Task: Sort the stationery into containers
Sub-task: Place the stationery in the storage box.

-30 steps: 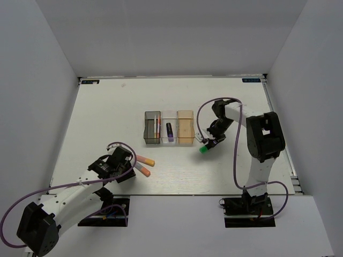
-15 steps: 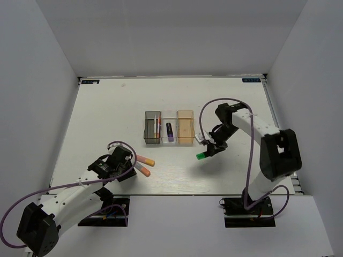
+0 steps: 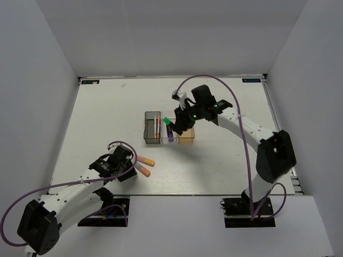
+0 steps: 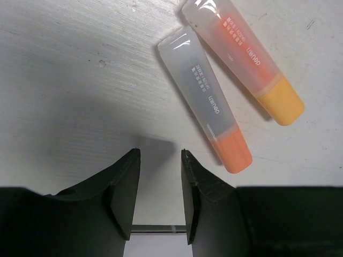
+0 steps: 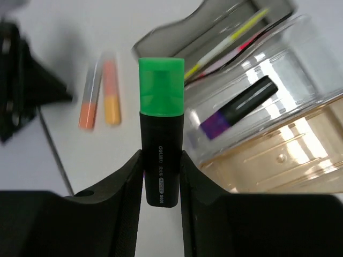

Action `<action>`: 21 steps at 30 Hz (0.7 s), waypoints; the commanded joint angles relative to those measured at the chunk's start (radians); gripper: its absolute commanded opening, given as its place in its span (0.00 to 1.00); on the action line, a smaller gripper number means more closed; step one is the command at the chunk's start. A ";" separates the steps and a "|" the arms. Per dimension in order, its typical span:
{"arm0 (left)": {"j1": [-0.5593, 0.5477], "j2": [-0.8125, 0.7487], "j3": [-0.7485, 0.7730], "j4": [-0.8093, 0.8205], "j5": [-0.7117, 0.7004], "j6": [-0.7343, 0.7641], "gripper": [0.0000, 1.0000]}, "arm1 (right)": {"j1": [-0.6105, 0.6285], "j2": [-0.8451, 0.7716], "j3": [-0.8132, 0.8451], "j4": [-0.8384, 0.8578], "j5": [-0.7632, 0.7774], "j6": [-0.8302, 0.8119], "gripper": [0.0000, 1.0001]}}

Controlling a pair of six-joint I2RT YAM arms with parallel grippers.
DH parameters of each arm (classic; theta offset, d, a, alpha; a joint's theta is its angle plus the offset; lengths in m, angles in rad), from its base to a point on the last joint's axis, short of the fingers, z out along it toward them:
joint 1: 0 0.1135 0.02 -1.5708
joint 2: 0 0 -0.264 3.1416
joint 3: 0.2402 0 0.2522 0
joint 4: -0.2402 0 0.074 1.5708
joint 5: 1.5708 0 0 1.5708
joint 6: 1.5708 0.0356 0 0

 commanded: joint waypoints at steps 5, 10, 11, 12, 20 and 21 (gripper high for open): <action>0.002 -0.027 0.023 0.010 0.006 -0.042 0.47 | 0.022 0.275 0.293 0.227 0.239 0.473 0.00; 0.002 -0.035 0.039 -0.011 -0.006 -0.059 0.47 | 0.021 0.380 0.335 0.227 0.250 0.467 0.00; 0.003 -0.033 0.041 -0.013 -0.017 -0.063 0.47 | 0.019 0.383 0.319 0.234 0.243 0.464 0.02; -0.001 -0.033 0.043 -0.013 -0.020 -0.069 0.48 | 0.018 0.393 0.315 0.244 0.240 0.467 0.04; 0.003 0.017 0.079 -0.053 -0.066 -0.126 0.53 | 0.019 0.415 0.290 0.222 0.227 0.443 0.22; 0.000 0.020 0.081 -0.056 -0.072 -0.132 0.55 | 0.019 0.412 0.290 0.219 0.223 0.435 0.26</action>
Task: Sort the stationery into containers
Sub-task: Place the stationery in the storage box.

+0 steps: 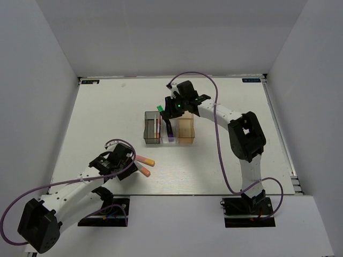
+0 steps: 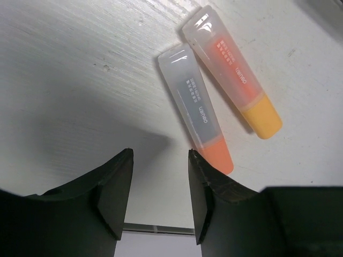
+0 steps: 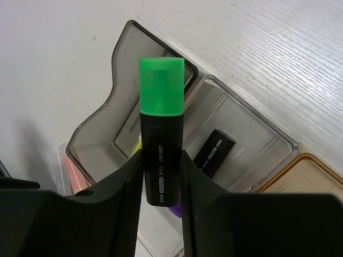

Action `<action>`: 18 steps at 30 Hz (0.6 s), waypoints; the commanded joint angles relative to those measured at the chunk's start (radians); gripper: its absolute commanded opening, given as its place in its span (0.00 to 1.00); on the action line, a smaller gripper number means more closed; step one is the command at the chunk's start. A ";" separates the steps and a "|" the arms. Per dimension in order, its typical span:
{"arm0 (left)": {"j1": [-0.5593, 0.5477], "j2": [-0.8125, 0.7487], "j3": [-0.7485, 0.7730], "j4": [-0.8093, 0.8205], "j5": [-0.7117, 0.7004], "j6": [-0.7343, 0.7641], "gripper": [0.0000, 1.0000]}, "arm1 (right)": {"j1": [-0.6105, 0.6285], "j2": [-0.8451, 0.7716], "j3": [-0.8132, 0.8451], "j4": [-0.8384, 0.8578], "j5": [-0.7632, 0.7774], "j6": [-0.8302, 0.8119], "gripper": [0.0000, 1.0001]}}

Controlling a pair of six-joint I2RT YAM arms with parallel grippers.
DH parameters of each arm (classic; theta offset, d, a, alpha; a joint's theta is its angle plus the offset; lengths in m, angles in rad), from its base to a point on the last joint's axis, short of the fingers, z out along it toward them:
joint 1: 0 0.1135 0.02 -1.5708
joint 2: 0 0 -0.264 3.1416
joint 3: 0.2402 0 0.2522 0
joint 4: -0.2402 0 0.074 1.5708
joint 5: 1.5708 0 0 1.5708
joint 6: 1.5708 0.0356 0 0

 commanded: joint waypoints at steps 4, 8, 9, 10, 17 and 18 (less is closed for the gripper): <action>0.004 0.044 0.036 -0.013 -0.046 -0.053 0.58 | 0.002 -0.027 -0.028 0.008 -0.019 -0.013 0.40; 0.002 0.097 0.058 0.012 -0.045 -0.064 0.59 | -0.001 -0.050 -0.056 0.003 -0.014 -0.016 0.42; 0.001 0.115 0.065 0.012 -0.043 -0.069 0.59 | -0.001 -0.052 -0.056 -0.003 -0.014 -0.016 0.42; 0.001 0.129 0.074 0.018 -0.037 -0.069 0.59 | 0.000 -0.061 -0.062 0.002 -0.011 -0.019 0.42; -0.021 0.160 0.093 0.048 -0.041 -0.089 0.59 | -0.003 -0.147 -0.097 0.002 -0.039 -0.034 0.44; -0.022 0.163 0.096 0.051 -0.044 -0.089 0.59 | -0.001 -0.162 -0.120 0.012 -0.046 -0.057 0.44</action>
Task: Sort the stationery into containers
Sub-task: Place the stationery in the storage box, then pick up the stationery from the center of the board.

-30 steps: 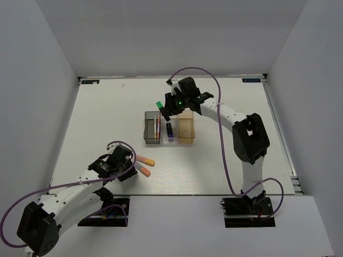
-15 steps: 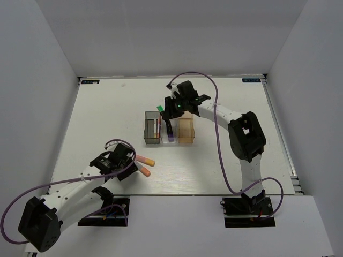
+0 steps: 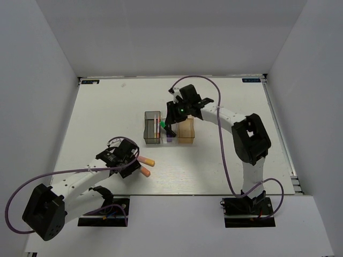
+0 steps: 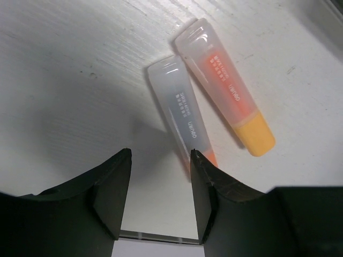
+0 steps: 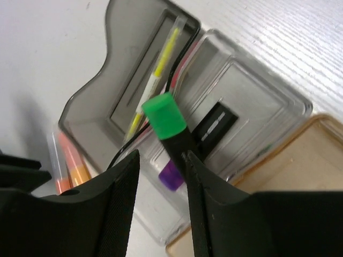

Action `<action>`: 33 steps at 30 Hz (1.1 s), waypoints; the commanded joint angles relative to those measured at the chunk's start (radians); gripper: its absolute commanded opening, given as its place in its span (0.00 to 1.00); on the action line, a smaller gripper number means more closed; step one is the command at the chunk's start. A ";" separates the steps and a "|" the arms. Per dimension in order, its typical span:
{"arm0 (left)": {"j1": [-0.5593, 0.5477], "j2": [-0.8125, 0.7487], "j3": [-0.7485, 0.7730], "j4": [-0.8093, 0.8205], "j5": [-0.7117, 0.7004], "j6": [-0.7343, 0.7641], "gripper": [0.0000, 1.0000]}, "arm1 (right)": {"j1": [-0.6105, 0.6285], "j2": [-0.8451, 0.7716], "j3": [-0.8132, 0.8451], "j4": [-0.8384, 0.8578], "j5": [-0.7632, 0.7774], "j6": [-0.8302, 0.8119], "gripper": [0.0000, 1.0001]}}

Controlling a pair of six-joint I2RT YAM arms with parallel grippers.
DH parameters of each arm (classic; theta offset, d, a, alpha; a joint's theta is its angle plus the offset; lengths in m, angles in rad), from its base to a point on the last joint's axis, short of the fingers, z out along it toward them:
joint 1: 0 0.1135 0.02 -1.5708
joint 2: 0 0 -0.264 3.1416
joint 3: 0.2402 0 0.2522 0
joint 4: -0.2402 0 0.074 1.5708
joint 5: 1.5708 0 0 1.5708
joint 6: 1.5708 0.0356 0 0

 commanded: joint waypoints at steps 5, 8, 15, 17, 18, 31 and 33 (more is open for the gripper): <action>-0.016 0.043 0.049 0.032 -0.045 -0.027 0.59 | -0.005 -0.272 -0.069 0.001 -0.071 -0.159 0.44; -0.016 0.084 0.064 0.036 -0.060 -0.038 0.59 | -0.026 -0.337 -0.115 -0.061 -0.038 -0.137 0.15; -0.039 0.192 0.133 0.059 -0.103 -0.061 0.57 | -0.103 -0.418 -0.202 -0.206 -0.161 -0.166 0.00; -0.050 0.241 0.148 0.049 -0.117 -0.061 0.56 | -0.123 -0.489 -0.293 -0.165 -0.168 -0.169 0.02; -0.051 0.262 0.168 0.039 -0.119 -0.064 0.56 | -0.126 -0.499 -0.308 -0.163 -0.186 -0.172 0.08; -0.110 0.353 0.103 -0.001 -0.125 -0.125 0.21 | -0.246 -0.687 -0.431 -0.230 -0.356 -0.190 0.74; -0.114 0.351 0.099 -0.004 -0.105 -0.121 0.03 | -0.270 -0.707 -0.451 -0.230 -0.369 -0.193 0.74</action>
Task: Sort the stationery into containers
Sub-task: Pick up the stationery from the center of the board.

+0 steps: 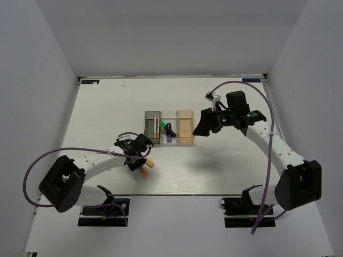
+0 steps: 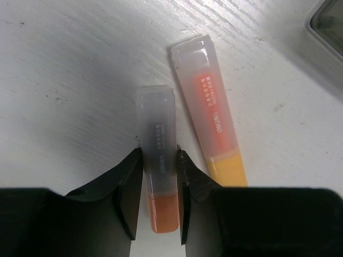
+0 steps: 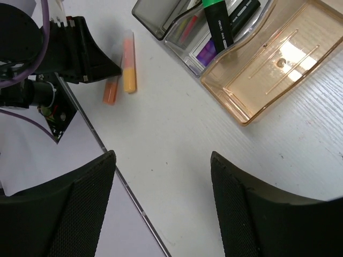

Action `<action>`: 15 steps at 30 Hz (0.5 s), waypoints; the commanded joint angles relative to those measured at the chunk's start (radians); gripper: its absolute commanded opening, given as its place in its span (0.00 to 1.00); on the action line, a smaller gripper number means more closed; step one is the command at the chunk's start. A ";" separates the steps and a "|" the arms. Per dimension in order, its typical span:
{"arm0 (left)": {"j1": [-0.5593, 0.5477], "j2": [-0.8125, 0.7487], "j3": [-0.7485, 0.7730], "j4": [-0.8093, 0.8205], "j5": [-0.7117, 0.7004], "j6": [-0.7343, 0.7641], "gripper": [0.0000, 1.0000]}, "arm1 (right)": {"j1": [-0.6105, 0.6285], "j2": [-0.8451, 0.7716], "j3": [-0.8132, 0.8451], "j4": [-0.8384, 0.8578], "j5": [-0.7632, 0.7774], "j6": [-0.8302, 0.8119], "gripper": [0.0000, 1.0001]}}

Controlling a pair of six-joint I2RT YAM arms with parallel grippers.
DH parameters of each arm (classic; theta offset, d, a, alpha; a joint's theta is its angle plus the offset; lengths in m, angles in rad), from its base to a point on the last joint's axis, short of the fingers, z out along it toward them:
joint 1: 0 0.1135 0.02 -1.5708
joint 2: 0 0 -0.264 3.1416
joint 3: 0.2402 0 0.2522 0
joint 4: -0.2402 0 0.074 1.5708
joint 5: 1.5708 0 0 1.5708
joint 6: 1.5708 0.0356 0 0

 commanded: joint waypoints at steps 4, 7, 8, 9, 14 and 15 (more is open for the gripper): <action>-0.093 -0.043 0.009 -0.086 -0.001 0.038 0.00 | -0.067 -0.103 -0.046 -0.020 -0.072 -0.042 0.71; -0.201 -0.091 0.147 -0.175 -0.085 0.091 0.00 | -0.084 -0.149 -0.069 -0.048 -0.047 -0.065 0.28; -0.216 -0.097 0.246 -0.205 -0.096 0.107 0.00 | -0.088 -0.167 -0.075 -0.054 0.026 -0.062 0.01; -0.253 -0.086 0.284 -0.212 -0.120 0.166 0.00 | -0.096 -0.176 -0.089 -0.053 0.058 -0.059 0.00; -0.249 0.096 0.615 -0.152 -0.124 0.449 0.00 | -0.114 -0.245 -0.127 -0.008 0.296 -0.143 0.11; -0.236 0.127 0.691 -0.094 -0.111 0.478 0.00 | -0.114 -0.248 -0.132 -0.002 0.339 -0.145 0.17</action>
